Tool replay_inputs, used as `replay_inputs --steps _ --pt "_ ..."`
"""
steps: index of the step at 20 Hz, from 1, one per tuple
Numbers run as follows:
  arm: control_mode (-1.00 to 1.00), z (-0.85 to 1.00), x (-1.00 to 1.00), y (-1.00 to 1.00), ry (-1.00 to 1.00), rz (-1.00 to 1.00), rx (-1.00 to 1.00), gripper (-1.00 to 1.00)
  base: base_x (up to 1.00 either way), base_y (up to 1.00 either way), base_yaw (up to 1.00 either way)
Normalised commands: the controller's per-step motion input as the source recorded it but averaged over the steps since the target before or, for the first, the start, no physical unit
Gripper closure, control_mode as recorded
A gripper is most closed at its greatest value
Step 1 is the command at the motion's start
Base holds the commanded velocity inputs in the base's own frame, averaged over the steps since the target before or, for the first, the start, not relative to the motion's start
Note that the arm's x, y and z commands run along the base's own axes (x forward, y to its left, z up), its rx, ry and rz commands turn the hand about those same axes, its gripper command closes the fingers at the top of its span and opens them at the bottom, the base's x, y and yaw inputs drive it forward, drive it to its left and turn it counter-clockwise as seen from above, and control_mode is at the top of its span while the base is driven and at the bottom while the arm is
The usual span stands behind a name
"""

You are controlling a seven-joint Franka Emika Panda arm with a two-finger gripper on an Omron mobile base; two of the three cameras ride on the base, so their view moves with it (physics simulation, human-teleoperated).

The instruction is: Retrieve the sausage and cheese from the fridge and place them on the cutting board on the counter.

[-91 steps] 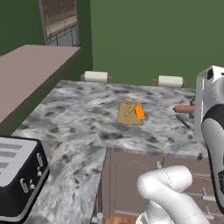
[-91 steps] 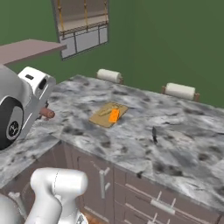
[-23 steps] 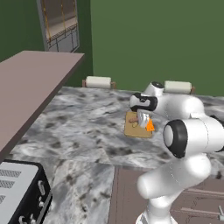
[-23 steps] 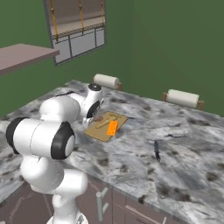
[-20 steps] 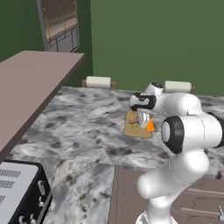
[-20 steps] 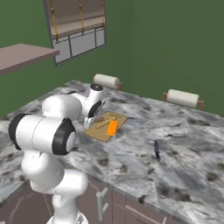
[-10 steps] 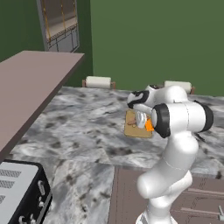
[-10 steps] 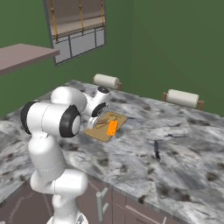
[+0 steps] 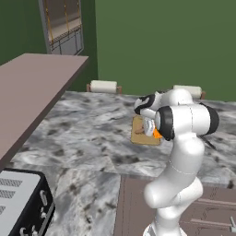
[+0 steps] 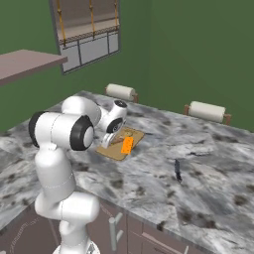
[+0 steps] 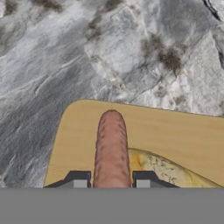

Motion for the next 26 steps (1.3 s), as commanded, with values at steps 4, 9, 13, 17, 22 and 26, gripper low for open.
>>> replay_inputs --steps 4,9,13,17,22,26 --pt "-1.00 -0.02 -0.04 -0.02 0.00 0.00 0.01 -1.00 0.00 0.00 0.00" --pt "-1.00 0.05 0.00 0.07 0.00 0.00 0.00 -1.00 0.00 0.00 0.00" --pt "-1.00 0.63 -0.02 0.28 -0.02 0.00 0.00 -1.00 0.00 0.00 0.00" --pt "-1.00 1.00 -0.17 0.00 0.07 -0.11 0.00 -1.00 0.00 0.00 0.00" --pt "-1.00 0.88 -0.59 -0.12 0.09 -0.12 -0.04 -1.00 0.00 0.00 0.00" --pt "-1.00 0.72 -0.83 -0.20 0.10 -0.08 -0.11 -1.00 0.00 0.00 0.00"
